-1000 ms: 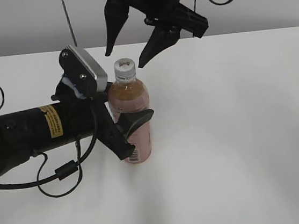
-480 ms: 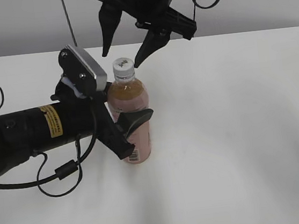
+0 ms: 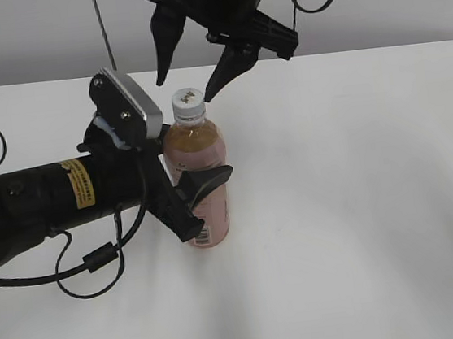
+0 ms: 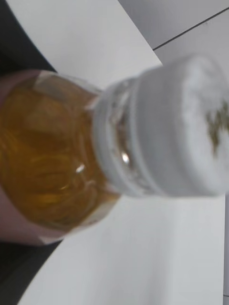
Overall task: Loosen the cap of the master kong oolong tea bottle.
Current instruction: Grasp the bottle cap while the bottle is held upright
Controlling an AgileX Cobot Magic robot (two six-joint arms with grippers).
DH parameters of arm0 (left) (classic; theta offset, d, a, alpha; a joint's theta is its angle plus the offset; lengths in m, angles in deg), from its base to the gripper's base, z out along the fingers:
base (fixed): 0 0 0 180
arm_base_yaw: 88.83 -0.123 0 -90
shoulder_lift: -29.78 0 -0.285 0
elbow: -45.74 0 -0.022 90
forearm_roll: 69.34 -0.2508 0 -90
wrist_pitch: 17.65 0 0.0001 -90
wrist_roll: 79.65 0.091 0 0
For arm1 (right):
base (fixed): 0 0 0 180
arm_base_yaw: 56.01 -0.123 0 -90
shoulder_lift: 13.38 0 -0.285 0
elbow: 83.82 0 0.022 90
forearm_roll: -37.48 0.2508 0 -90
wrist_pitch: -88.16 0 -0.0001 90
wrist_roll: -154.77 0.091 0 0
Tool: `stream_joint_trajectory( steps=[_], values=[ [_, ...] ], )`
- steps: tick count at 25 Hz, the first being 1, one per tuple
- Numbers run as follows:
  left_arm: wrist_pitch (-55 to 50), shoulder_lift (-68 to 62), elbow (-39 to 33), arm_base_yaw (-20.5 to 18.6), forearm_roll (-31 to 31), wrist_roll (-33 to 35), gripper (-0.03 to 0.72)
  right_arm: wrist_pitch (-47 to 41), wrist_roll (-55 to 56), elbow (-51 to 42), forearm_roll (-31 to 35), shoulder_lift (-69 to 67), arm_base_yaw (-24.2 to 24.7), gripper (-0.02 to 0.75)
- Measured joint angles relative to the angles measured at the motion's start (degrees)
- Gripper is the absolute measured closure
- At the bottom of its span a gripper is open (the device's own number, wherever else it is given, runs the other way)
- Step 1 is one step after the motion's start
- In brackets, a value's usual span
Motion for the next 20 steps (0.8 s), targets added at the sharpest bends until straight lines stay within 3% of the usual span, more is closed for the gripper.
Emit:
stream_joint_trajectory(
  steps=[20],
  values=[
    [0.0,0.0,0.0,0.0,0.0,0.0,0.233,0.0,-0.9,-1.1,-0.2,1.3,0.0,0.339]
  ],
)
